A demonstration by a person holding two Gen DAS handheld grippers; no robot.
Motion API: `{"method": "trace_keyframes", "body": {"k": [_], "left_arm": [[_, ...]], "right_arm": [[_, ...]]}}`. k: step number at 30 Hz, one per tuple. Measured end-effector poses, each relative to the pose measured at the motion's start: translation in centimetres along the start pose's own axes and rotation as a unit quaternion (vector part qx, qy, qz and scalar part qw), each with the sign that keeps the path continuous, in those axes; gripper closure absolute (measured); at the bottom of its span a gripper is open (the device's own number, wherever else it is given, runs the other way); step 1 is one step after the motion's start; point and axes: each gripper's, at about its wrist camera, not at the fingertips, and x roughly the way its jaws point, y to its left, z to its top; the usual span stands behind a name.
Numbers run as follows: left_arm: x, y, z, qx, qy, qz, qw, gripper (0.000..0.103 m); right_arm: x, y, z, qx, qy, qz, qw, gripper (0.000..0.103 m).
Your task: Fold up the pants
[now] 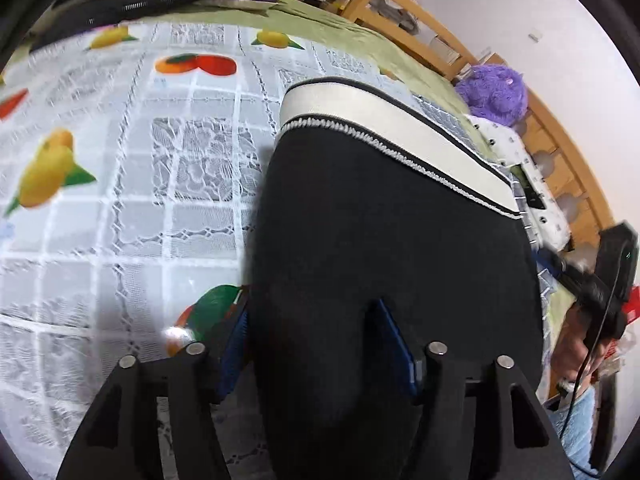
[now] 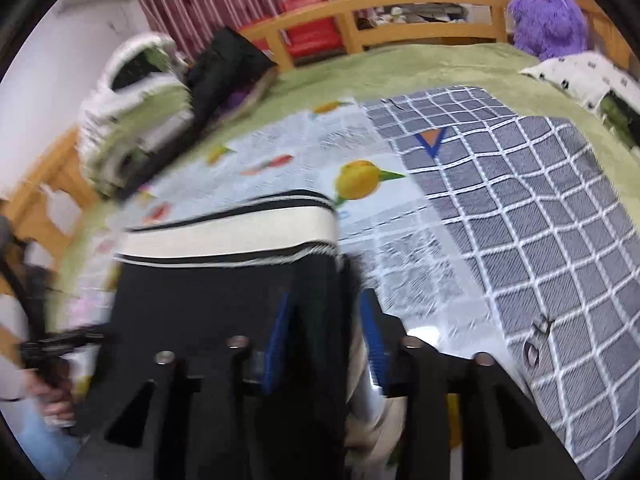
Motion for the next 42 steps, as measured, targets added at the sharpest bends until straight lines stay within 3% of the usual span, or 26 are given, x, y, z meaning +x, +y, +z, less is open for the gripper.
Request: {"method": "trace_keyframes", "body": {"k": [2, 3, 5, 6, 7, 9, 11, 13, 17, 20, 23, 25, 27, 30, 35, 40, 42], "left_arm": [[0.1, 0.3, 0.0, -0.01, -0.004, -0.016, 0.9998, 0.044], [0.4, 0.1, 0.2, -0.011, 0.0, -0.026, 0.9996, 0.045], [0.9, -0.1, 0.5, -0.016, 0.006, -0.031, 0.9994, 0.067], [0.7, -0.1, 0.7, -0.019, 0.003, -0.03, 0.9994, 0.075], [-0.1, 0.0, 1.0, -0.02, -0.003, -0.043, 0.9989, 0.083], [-1.5, 0.2, 1.5, -0.017, -0.002, -0.058, 0.9982, 0.086], [-3.5, 1.1, 2.2, -0.022, -0.005, -0.065, 0.9976, 0.087], [-6.2, 2.6, 2.6, -0.025, -0.019, -0.041, 0.9987, 0.087], [-11.6, 7.3, 3.2, -0.037, -0.039, 0.018, 0.9984, 0.087], [-13.0, 10.1, 3.2, -0.04, -0.042, 0.064, 0.9963, 0.082], [-11.6, 12.3, 2.9, -0.052, -0.022, 0.093, 0.9941, 0.073], [-9.9, 13.0, 2.3, -0.056, -0.005, 0.106, 0.9928, 0.068], [-9.6, 12.3, 1.7, -0.028, -0.009, 0.124, 0.9918, 0.065], [-10.7, 10.8, 1.1, 0.012, 0.001, 0.16, 0.987, 0.065], [-15.6, 10.2, -2.5, 0.063, -0.019, 0.169, 0.9835, 0.065], [-19.6, 10.6, -8.7, 0.09, -0.017, 0.148, 0.9847, 0.064], [-20.3, 10.6, -11.2, 0.108, -0.01, 0.145, 0.9836, 0.064]], "right_arm": [[2.4, -0.2, -1.7, -0.002, 0.064, -0.009, 0.998, 0.037], [3.4, -0.5, -2.3, 0.013, 0.068, 0.003, 0.998, 0.037], [4.4, -1.5, -2.9, 0.066, 0.065, 0.042, 0.995, 0.036], [4.0, -1.4, -2.7, 0.072, 0.054, 0.038, 0.995, 0.043], [3.2, -1.0, -2.4, 0.069, 0.04, 0.033, 0.996, 0.056], [1.2, 0.8, -1.9, 0.057, 0.009, 0.038, 0.998, 0.078], [0.4, 3.1, -1.3, 0.063, 0.004, 0.054, 0.997, 0.08], [1.3, 5.6, -1.4, 0.052, 0.014, 0.052, 0.997, 0.081], [4.9, 10.8, -2.3, 0.056, 0.028, 0.117, 0.991, 0.081], [7.6, 14.4, -3.3, 0.036, 0.025, 0.148, 0.988, 0.081], [9.3, 16.8, -4.5, -0.036, 0.0, 0.095, 0.995, 0.078], [10.0, 17.0, -4.8, -0.045, 0.015, 0.063, 0.997, 0.076], [9.6, 17.1, -4.4, -0.036, 0.035, 0.046, 0.998, 0.073], [7.1, 19.9, -4.6, -0.083, 0.028, -0.042, 0.995, 0.066], [2.2, 22.1, -7.9, -0.092, -0.015, -0.029, 0.995, 0.066], [3.6, 22.3, -12.0, -0.105, -0.004, -0.049, 0.993, 0.065], [4.0, 22.4, -13.5, -0.128, -0.019, -0.068, 0.989, 0.066]]}}
